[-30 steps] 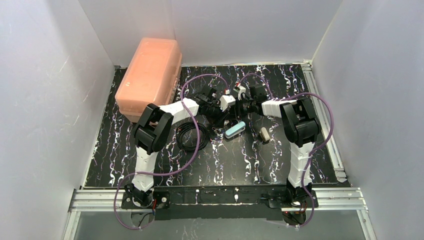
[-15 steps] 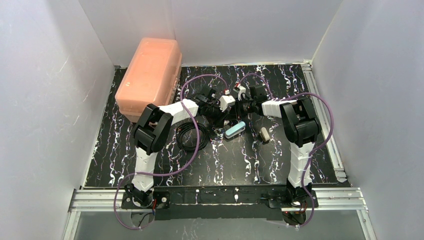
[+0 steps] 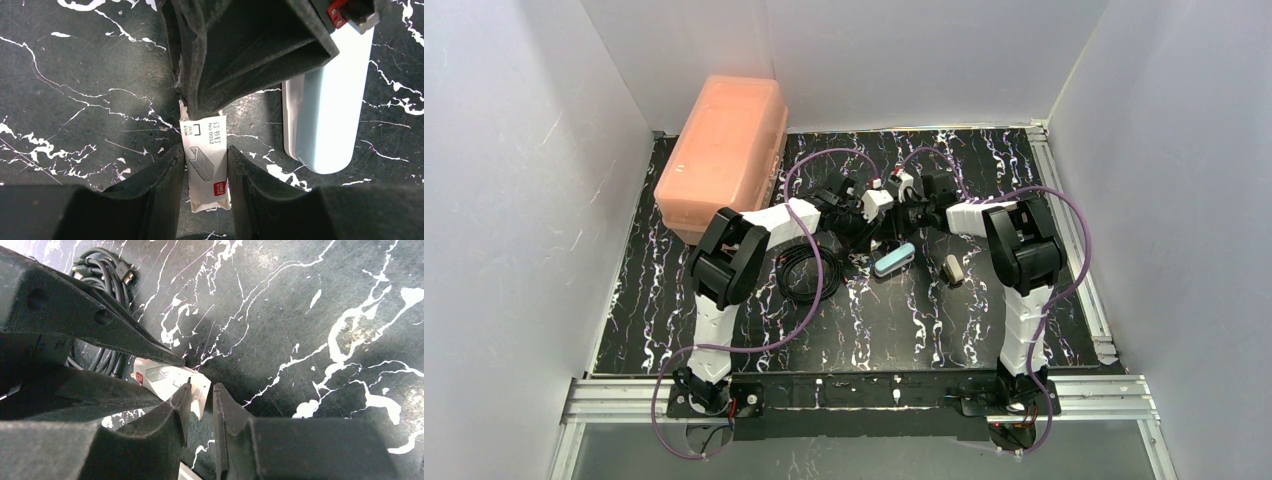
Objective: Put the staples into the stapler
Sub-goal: Open the staple box at the center of the board.
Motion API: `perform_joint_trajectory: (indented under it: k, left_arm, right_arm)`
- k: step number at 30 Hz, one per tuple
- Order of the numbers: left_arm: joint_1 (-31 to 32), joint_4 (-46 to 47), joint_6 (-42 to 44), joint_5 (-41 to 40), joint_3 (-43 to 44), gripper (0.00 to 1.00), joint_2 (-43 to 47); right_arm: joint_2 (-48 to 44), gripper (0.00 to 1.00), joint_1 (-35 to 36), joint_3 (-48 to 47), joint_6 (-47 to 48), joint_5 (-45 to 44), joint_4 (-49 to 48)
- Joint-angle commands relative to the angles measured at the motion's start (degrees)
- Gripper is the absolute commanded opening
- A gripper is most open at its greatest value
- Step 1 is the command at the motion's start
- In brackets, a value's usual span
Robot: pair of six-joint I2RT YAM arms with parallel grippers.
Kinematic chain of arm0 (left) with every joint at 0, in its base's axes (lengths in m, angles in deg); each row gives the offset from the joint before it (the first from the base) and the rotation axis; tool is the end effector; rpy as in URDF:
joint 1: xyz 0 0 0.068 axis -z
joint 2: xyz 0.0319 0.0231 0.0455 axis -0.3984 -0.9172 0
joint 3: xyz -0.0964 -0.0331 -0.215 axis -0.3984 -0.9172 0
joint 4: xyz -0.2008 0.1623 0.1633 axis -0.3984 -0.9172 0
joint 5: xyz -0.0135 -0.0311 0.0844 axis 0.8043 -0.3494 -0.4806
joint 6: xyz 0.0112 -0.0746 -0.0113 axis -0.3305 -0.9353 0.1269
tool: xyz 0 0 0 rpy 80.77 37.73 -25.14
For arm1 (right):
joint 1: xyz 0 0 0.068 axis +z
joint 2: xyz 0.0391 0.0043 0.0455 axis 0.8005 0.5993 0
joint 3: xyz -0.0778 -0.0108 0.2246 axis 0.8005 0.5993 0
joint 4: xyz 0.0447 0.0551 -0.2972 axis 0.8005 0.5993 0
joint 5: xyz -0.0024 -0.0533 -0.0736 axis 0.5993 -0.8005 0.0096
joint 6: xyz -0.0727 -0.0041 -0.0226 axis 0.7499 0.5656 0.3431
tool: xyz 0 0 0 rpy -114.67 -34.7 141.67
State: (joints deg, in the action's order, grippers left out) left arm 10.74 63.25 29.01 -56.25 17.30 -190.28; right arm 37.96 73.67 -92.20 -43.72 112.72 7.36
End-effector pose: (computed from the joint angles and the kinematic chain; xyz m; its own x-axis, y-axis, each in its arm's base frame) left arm 0.3873 -0.2969 0.0809 -0.3289 0.5954 -0.7330 0.9096 0.4083 -0.0765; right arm 0.4049 0.1982 0.0441 -0.7041 -0.1836 -0.6860 -0.6574 0.5336 0.5320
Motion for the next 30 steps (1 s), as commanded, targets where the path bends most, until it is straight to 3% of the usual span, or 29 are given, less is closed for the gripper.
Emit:
perform_joint_trajectory:
  k: [1,7,13,30]
  left_arm:
    - [-0.38,-5.04,-0.77,-3.51,-3.29,0.35,-2.20]
    - [-0.37,-4.43,-1.07,-4.06,-3.64,0.35,-2.01]
    - [-0.38,-4.27,-1.11,-4.07,-4.09,0.36,-1.58]
    - [-0.38,-5.30,0.82,-4.52,-5.45,0.29,-0.18]
  right_arm:
    - [0.52,0.32,1.73,2.87,3.01,-4.61,4.19]
    - [0.10,0.29,2.55,3.78,3.80,-5.81,4.35]
    - [-1.26,0.02,2.51,4.54,3.14,-8.20,2.70]
    - [-6.68,0.01,1.71,4.48,10.20,-15.45,5.02]
